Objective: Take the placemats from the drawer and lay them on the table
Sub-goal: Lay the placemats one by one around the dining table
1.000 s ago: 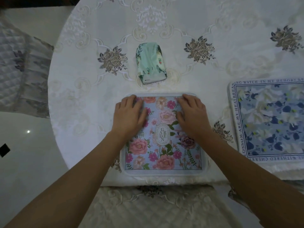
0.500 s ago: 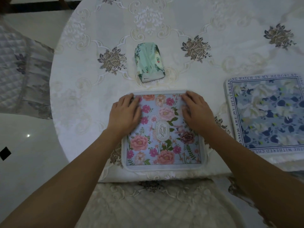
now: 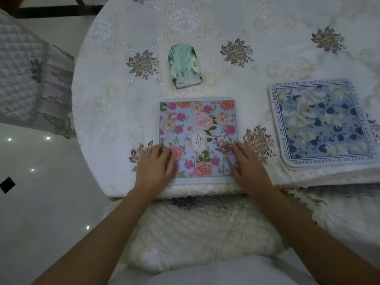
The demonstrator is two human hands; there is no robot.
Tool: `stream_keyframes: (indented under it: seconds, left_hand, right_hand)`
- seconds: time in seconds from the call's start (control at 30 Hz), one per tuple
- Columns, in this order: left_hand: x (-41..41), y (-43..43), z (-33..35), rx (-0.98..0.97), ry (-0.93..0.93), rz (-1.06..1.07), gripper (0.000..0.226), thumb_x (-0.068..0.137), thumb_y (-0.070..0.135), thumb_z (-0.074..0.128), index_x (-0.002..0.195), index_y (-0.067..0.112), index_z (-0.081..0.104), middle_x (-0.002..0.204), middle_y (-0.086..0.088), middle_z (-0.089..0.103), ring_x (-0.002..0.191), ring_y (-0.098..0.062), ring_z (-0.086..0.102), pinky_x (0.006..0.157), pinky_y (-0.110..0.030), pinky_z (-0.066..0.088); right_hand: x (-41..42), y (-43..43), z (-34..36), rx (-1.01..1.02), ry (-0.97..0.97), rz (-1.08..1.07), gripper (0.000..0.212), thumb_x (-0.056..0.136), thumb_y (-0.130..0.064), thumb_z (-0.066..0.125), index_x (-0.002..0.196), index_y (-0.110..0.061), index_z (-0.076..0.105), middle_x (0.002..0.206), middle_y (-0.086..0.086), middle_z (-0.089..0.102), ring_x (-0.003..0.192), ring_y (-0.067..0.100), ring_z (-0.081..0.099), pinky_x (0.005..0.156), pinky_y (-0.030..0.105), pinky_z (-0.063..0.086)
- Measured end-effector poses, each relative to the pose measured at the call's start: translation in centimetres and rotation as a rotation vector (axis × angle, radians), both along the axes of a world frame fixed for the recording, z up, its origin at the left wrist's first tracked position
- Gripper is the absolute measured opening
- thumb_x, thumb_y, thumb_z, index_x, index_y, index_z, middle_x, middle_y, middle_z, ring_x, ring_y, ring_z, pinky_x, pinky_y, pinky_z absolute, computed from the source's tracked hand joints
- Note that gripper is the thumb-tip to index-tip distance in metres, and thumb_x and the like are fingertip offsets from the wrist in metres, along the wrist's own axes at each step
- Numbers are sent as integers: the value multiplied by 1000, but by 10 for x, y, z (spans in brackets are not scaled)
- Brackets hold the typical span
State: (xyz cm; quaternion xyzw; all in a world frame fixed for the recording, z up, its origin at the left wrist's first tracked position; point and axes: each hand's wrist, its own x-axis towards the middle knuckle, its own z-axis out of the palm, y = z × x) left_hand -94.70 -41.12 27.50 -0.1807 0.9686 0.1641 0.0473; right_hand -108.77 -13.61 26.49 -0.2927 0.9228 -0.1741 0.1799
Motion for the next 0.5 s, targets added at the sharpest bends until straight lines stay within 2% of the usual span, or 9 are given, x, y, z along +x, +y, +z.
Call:
stream_keyframes:
  seconds: [0.1, 0.23, 0.3, 0.4, 0.5]
  left_hand:
    - [22, 14, 4, -12, 1, -17, 49, 99, 43, 38, 126, 10, 64, 128, -13, 60, 115, -32, 53, 98, -42, 43]
    - [22, 23, 17, 31, 14, -17, 44, 100, 40, 40, 126, 13, 62, 121, -7, 63, 104, -27, 59, 89, -40, 48]
    - [20, 33, 25, 65, 27, -66, 44, 102, 40, 39, 130, 14, 59, 124, -4, 62, 104, -23, 60, 86, -38, 50]
    - [25, 52, 28, 100, 17, -251, 44, 101, 40, 39, 131, 15, 60, 126, -4, 61, 110, -22, 57, 91, -38, 48]
    - [37, 55, 23, 108, -45, -345, 45, 99, 39, 39, 130, 13, 60, 124, -5, 62, 109, -24, 56, 92, -40, 48]
  right_hand:
    - [17, 15, 2, 10, -13, 18, 64, 95, -24, 56, 151, -7, 30, 157, 12, 29, 145, 30, 24, 119, 45, 26]
    - [22, -1, 12, 39, 61, 45, 55, 93, -23, 56, 142, -2, 43, 149, 20, 41, 138, 36, 34, 116, 47, 29]
    - [31, -16, 18, 5, 66, 138, 51, 93, -24, 53, 140, -5, 46, 146, 16, 44, 136, 33, 37, 113, 48, 33]
    - [49, -30, 23, -61, 47, 344, 51, 92, -26, 52, 141, -14, 46, 147, 8, 45, 137, 28, 36, 114, 48, 33]
    - [57, -25, 18, -27, 85, 496, 54, 90, -25, 55, 142, -14, 47, 147, 8, 46, 134, 27, 39, 112, 46, 36]
